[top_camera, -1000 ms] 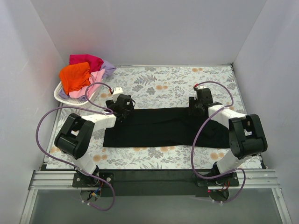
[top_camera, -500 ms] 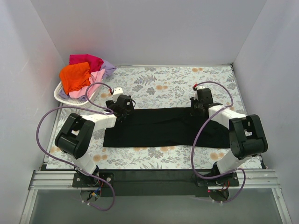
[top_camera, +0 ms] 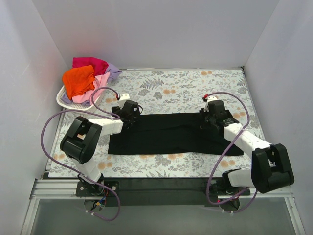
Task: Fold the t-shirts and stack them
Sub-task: Fold the tshirt
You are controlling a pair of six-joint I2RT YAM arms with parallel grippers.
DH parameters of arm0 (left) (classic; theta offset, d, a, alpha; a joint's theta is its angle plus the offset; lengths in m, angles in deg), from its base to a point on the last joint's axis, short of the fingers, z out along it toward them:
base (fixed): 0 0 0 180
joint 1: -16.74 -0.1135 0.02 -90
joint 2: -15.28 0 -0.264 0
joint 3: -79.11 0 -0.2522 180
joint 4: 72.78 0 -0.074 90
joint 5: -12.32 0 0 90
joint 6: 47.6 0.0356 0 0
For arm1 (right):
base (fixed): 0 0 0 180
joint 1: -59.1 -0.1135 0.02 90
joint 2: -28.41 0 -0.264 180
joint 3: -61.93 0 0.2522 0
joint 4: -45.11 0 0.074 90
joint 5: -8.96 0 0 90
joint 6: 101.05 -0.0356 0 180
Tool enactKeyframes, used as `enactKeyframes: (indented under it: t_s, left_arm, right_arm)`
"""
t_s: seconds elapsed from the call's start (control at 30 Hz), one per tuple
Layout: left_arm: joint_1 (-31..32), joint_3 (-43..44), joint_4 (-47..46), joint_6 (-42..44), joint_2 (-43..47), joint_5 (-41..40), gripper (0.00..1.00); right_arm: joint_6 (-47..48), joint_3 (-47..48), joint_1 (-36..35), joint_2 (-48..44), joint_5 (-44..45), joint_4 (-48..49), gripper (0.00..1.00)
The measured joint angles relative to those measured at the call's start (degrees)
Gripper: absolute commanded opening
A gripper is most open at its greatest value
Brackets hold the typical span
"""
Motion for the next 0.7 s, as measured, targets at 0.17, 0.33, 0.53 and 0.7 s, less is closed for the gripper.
enactKeyframes:
  t_s: [0.17, 0.33, 0.53, 0.7]
  left_arm:
    - [0.0, 0.0, 0.0, 0.0, 0.0, 0.2, 0.82]
    - [0.0, 0.0, 0.0, 0.0, 0.0, 0.2, 0.82]
    - [0.0, 0.0, 0.0, 0.0, 0.0, 0.1, 0.82]
    - [0.0, 0.0, 0.1, 0.0, 0.0, 0.1, 0.82]
  right_arm:
    - [-0.4, -1.9, -1.1, -3.6, -0.3, -2.4, 0.01]
    - [-0.8, -3.8, -3.1, -6.9, -1.3, -4.5, 0.04]
    - [-1.9, -5.6, -4.4, -10.4, -4.6, -7.1, 0.23]
    - [-2.3, -7.2, -4.8, -13.7, -10.3, -9.5, 0.39]
